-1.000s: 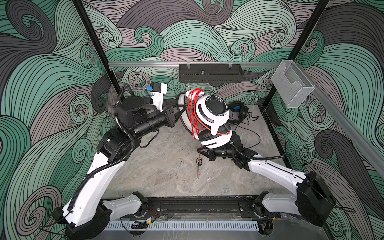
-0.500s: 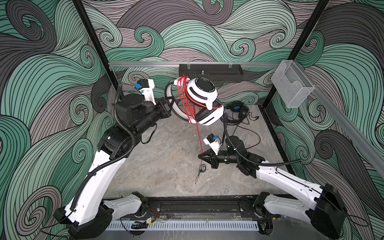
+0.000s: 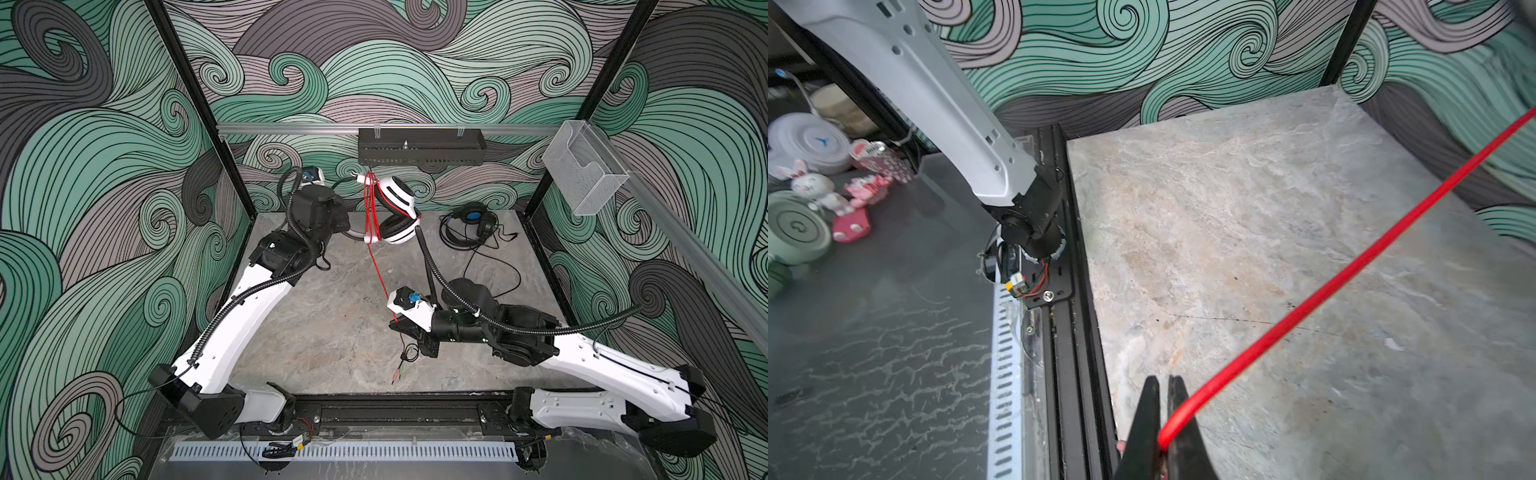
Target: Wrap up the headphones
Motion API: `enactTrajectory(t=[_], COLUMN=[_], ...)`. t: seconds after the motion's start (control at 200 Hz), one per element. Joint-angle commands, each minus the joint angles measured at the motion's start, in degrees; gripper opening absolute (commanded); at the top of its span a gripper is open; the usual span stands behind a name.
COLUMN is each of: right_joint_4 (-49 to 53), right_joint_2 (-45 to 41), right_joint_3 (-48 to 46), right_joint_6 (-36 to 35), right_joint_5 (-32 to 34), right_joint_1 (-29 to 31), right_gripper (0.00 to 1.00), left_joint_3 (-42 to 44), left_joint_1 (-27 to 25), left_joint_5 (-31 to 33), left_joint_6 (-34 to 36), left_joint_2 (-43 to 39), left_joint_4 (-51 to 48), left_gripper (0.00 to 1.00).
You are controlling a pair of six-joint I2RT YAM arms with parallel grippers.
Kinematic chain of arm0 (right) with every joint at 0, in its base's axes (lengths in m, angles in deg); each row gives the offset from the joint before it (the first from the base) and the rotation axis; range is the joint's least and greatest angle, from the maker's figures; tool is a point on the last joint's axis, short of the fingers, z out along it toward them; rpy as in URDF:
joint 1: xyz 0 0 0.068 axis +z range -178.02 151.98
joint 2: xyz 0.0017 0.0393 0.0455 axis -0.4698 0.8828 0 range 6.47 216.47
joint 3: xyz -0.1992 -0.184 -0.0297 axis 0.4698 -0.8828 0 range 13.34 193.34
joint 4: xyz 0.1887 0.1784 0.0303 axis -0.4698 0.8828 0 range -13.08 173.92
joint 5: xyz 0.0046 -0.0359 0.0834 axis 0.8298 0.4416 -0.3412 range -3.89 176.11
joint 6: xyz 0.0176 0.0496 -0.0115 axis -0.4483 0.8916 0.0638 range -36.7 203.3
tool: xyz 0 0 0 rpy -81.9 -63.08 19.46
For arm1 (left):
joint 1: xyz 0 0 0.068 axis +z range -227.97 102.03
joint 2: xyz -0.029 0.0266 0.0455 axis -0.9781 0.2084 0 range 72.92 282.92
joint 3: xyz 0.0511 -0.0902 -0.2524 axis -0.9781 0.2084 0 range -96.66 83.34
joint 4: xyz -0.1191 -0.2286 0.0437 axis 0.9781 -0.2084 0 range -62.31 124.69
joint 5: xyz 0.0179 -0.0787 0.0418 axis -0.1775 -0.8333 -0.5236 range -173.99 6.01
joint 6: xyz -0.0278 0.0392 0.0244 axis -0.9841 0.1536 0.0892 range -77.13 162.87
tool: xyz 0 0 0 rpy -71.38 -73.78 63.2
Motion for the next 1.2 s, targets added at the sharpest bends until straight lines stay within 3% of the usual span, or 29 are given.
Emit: enactTrajectory(t=[0.0,0.195,0.34,0.61,0.981,1.196], right_joint_4=[10.9,16.1,16.4,16.4,15.2,10.1], right_joint_2=[3.1,9.8,12.6,15.7,15.6,12.5], right_joint_3=[8.9,20.4,24.5,28.5,26.8,20.4], right_joint_6=[-6.5,-13.5,-14.0,-18.4,-18.3,-15.7], right_joint_5=[5.2,15.4,18.6,19.9,15.7,10.7], right_joint_1=[1.5,0.8,-4.4,-10.0,-15.9,-17.7], right_gripper=[0.0,0.0,0.0,0.0,0.0,0.0], left_joint_3=[4.8,15.6,20.4,25.2,18.5,11.2], left_joint_1=[-0.2,-3.0,-4.9,-5.4,-5.5,-5.5], left_joint_5=[8.5,7.8,5.7,-15.0,-35.2,-40.8], left_joint_6=[7.3,16.3,22.1,26.5,25.0,24.0], left_joint_2=[-0.5,-5.4,-10.3,-19.1,-21.2,-20.0], left_joint_4=[7.1,7.2,2.7,-6.4,-14.7,-16.9], left_gripper=[0.0,0.0,0.0,0.0,0.0,0.0])
